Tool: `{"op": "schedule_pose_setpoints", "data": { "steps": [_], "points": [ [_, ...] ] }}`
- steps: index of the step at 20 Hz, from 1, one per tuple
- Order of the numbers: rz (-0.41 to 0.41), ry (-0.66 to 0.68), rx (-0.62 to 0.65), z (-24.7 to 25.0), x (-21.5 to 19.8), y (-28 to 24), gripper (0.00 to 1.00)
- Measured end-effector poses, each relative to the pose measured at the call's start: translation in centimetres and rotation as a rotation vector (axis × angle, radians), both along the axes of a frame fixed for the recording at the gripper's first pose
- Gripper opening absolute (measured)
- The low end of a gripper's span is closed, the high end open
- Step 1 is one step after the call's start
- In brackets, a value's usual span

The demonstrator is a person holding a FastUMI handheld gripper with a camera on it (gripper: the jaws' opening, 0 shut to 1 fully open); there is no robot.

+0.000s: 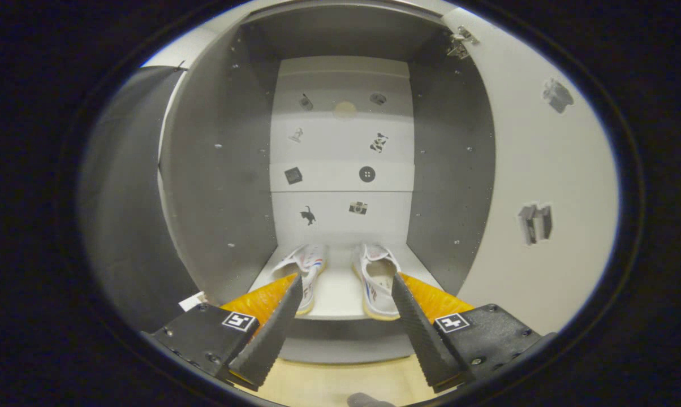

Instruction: Open the shoe cabinet door, grab the shoes and put them into the shoe cabinet, then close the shoe cabinet door.

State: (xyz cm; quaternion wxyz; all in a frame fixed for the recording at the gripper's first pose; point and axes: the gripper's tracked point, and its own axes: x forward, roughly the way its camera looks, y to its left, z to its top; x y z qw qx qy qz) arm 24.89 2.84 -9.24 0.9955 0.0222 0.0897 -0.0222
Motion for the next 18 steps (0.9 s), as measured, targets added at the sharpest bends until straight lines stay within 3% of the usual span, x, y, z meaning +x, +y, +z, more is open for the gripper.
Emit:
{"op": "schedule_pose_setpoints", "data": {
  "steps": [10,18],
  "points": [
    [0.056,-0.089,-0.007,3.3,-16.4,0.0,1.00],
    [-0.008,-0.119,0.026,5.1,-28.4,-8.1,1.00]
  ]
}}
